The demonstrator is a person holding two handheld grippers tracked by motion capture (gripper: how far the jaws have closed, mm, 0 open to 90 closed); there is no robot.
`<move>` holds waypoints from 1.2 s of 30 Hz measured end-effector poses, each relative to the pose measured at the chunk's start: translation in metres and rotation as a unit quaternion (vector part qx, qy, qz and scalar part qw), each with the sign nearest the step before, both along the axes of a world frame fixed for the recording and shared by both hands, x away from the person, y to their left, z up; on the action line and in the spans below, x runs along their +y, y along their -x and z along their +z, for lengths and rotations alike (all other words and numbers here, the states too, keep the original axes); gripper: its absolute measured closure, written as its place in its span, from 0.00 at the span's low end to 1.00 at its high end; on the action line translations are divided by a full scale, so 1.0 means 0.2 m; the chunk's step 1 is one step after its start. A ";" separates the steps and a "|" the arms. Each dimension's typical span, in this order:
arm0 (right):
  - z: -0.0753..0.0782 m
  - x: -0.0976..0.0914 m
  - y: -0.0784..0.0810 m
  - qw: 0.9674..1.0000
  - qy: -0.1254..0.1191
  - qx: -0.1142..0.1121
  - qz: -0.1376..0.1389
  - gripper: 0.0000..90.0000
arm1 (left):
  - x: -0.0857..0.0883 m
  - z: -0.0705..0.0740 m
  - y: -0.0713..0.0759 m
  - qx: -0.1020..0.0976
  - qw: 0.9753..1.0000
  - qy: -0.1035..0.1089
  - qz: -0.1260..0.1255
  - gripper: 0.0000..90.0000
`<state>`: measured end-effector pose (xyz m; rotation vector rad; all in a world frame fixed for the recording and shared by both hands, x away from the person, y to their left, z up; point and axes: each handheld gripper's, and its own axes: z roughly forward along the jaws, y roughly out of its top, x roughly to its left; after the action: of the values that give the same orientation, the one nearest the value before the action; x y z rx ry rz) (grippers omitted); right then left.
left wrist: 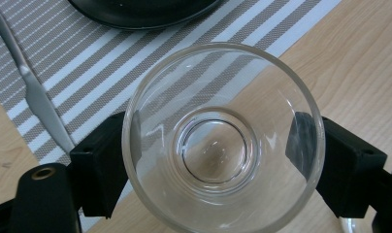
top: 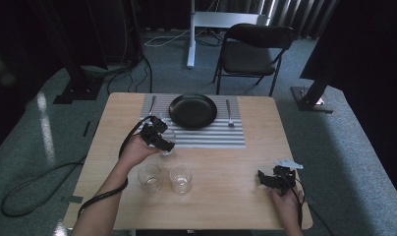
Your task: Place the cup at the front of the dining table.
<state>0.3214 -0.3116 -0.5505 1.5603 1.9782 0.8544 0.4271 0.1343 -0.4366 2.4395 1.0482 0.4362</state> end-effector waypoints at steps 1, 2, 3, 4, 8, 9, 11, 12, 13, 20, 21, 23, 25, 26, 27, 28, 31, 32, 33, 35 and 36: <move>0.00 0.00 0.00 1.000 0.000 0.000 0.000 0.14 | 0.00 0.00 -0.01 -0.001 1.000 0.000 0.001 0.21; 0.00 0.00 0.00 1.000 0.000 0.000 0.000 0.14 | 0.01 0.00 -0.02 -0.001 1.000 0.002 0.005 0.21; 0.00 0.00 0.00 1.000 0.000 0.000 0.000 0.14 | 0.01 0.00 -0.03 0.002 1.000 0.004 0.009 0.21; 0.00 0.00 0.00 1.000 0.000 0.000 0.000 0.14 | 0.02 0.00 -0.04 0.002 1.000 0.010 0.012 0.21; 0.00 0.00 0.00 1.000 0.000 0.000 0.000 0.14 | 0.02 0.00 -0.07 -0.001 1.000 0.006 0.023 0.21; 0.00 0.00 0.00 1.000 0.000 0.000 0.000 0.14 | 0.03 -0.01 -0.07 0.000 1.000 0.008 0.026 0.21; 0.00 0.00 0.00 1.000 0.000 0.000 0.000 0.14 | 0.03 -0.01 -0.08 -0.002 0.999 0.010 0.031 0.21; 0.00 0.00 0.00 1.000 0.000 0.000 0.000 0.14 | 0.03 -0.01 -0.08 -0.002 0.999 0.010 0.031 0.21; 0.00 0.00 0.00 1.000 0.000 0.000 0.000 0.14 | 0.03 -0.02 -0.09 -0.004 0.999 0.010 0.034 0.21; 0.00 0.00 0.00 1.000 0.000 0.000 0.000 0.14 | 0.05 -0.02 -0.14 -0.001 0.999 0.020 0.051 0.21; 0.00 0.00 0.00 1.000 0.000 0.000 0.000 0.14 | 0.05 -0.02 -0.15 -0.002 0.998 0.019 0.054 0.21; 0.00 0.00 0.00 1.000 0.000 0.000 0.000 0.14 | 0.05 -0.02 -0.17 -0.004 0.998 0.012 0.057 0.21; 0.00 0.00 0.00 1.000 0.000 0.000 0.000 0.14 | 0.05 -0.02 -0.19 -0.006 0.998 0.008 0.065 0.21; 0.00 0.00 0.00 1.000 0.000 0.000 0.000 0.14 | 0.05 -0.02 -0.20 -0.006 0.998 0.006 0.064 0.21; 0.00 0.00 0.00 1.000 0.000 0.000 0.000 0.14 | 0.05 -0.02 -0.21 -0.006 0.998 0.005 0.063 0.21; 0.00 0.00 0.00 1.000 0.000 0.000 0.000 0.14 | 0.05 -0.02 -0.21 -0.007 0.998 0.005 0.063 0.21; 0.00 0.00 0.00 1.000 0.000 0.000 0.000 0.14 | 0.05 -0.02 -0.23 -0.007 0.998 0.006 0.064 0.21; 0.00 0.00 0.00 1.000 0.000 0.000 0.000 0.14 | 0.06 -0.02 -0.25 -0.005 0.998 -0.001 0.067 0.21; 0.00 0.00 0.00 1.000 0.000 0.000 0.000 0.14 | 0.06 -0.03 -0.26 -0.005 0.998 -0.002 0.069 0.21; 0.00 0.00 0.00 1.000 0.000 0.000 0.000 0.14 | 0.07 -0.04 -0.28 -0.001 0.997 -0.001 0.073 0.21; 0.00 0.00 0.00 1.000 0.000 0.000 0.000 0.14 | 0.07 -0.04 -0.29 0.000 0.997 -0.001 0.073 0.21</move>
<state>0.3214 -0.3116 -0.5505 1.5594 1.9784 0.8540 0.4852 0.1491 -0.4450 2.3738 1.2317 0.4846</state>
